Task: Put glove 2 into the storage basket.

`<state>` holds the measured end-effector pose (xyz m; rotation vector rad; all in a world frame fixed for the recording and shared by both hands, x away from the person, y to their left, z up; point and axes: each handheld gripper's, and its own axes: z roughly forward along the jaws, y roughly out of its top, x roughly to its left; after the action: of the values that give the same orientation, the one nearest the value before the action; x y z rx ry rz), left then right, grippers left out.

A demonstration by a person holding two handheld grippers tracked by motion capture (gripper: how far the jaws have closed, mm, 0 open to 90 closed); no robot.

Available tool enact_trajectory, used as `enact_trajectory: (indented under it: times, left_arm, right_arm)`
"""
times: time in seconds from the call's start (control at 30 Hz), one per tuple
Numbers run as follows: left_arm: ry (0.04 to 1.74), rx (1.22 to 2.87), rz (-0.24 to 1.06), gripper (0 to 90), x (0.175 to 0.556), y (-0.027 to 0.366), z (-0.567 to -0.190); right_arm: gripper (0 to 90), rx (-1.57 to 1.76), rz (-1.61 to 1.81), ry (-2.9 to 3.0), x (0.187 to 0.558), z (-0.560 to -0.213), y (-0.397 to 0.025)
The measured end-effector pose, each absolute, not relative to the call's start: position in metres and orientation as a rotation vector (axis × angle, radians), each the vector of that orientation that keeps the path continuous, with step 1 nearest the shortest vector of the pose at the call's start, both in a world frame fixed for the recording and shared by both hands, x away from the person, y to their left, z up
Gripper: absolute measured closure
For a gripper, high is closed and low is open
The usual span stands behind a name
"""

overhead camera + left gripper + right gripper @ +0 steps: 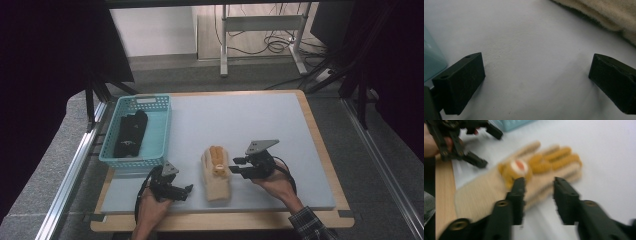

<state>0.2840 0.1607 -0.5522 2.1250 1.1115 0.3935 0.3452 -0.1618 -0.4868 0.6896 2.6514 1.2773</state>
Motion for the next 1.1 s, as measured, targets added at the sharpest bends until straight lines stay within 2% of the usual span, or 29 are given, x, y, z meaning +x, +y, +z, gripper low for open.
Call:
enact_trajectory:
  times: [0.1,0.23,0.73,1.1]
  left_arm:
    - [1.129,2.113,0.404,2.1,0.282,0.161,-0.552]
    - [1.131,2.108,0.410,4.1,0.278,0.161,-0.551]
    - [1.205,2.104,0.422,2.9,0.268,0.192,-0.551]
    - [1.169,2.078,0.436,2.4,0.266,0.197,-0.556]
  right_arm:
    - [78.4,0.708,1.237,2.658,0.337,-0.496,-0.167]
    - [84.3,0.672,1.185,2.688,0.323,-0.509,-0.166]
    - [84.0,0.611,1.203,2.761,0.307,-0.533,-0.133]
    - [82.5,0.560,1.213,2.766,0.301,-0.536,-0.094]
